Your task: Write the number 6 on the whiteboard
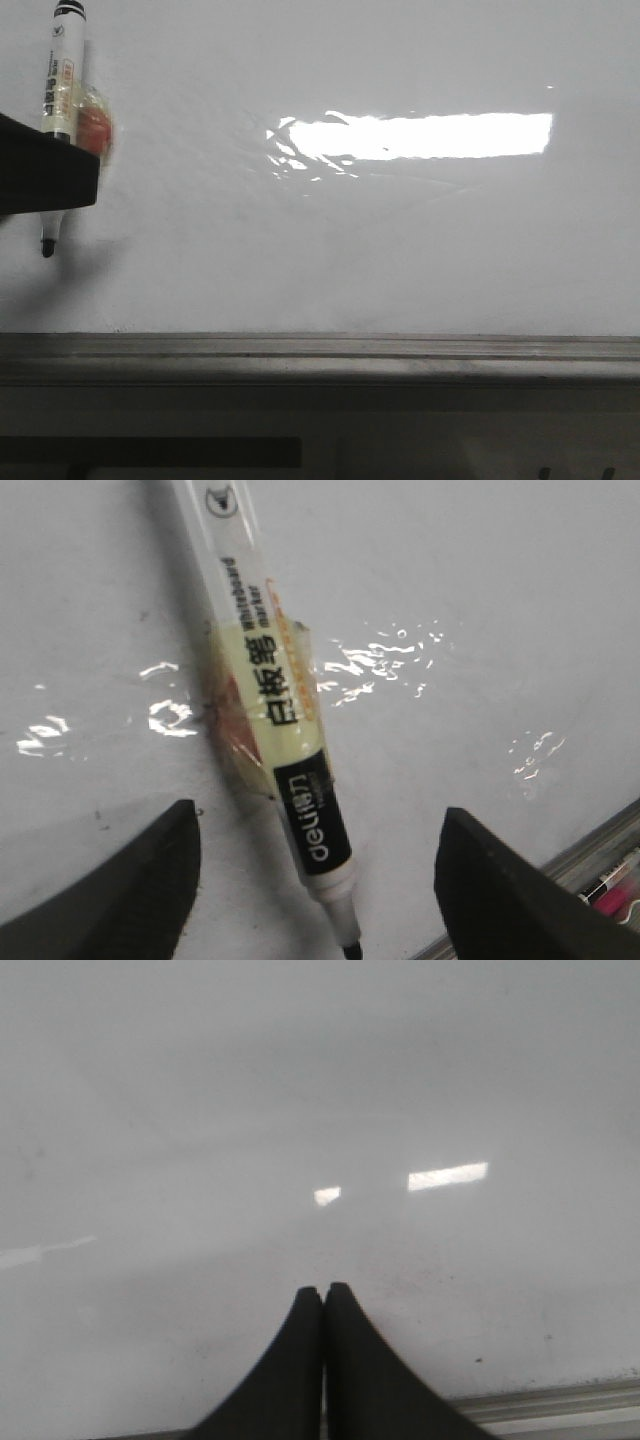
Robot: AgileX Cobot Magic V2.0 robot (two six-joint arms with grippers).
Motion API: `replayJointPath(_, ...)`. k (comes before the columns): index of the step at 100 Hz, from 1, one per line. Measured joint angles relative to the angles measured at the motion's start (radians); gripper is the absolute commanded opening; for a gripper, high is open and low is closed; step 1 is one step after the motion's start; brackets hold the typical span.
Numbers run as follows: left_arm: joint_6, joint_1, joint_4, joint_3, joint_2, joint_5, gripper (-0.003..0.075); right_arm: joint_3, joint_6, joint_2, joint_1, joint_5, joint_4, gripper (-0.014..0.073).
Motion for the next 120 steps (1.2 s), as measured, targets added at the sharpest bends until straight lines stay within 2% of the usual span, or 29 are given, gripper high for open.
replayJointPath(18,0.000,-0.001,-0.007,-0.006,0.037,-0.059,0.0471,0.000,0.000,0.000,0.000,0.000,0.000,-0.0064)
replayJointPath(28,0.000,-0.005,-0.037,-0.010,0.057,-0.086,0.0422,0.000,0.000,0.000,0.000,0.000,0.000,-0.0064)
replayJointPath(35,0.000,-0.006,-0.082,-0.012,0.066,-0.095,0.0342,0.000,0.000,0.000,0.000,0.000,0.000,-0.0064)
replayJointPath(45,0.000,-0.006,-0.172,-0.015,0.081,-0.103,0.0171,0.000,0.000,0.000,0.000,0.000,0.000,-0.0064)
replayJointPath(58,-0.002,-0.007,-0.212,-0.015,0.094,-0.106,-0.0019,0.000,0.000,0.000,0.000,0.006,0.017,-0.0064)
replayJointPath(72,-0.002,-0.008,-0.216,-0.015,0.094,-0.106,-0.0019,-0.015,0.000,0.000,0.011,0.051,0.022,-0.0064)
replayJointPath(93,-0.002,-0.017,-0.214,-0.015,0.094,-0.106,-0.0019,-0.047,-0.011,0.000,0.087,0.105,0.026,-0.0064)
replayJointPath(120,-0.002,-0.142,-0.036,-0.019,0.082,-0.032,-0.0019,-0.116,-0.106,0.000,0.218,0.154,0.046,-0.0064)
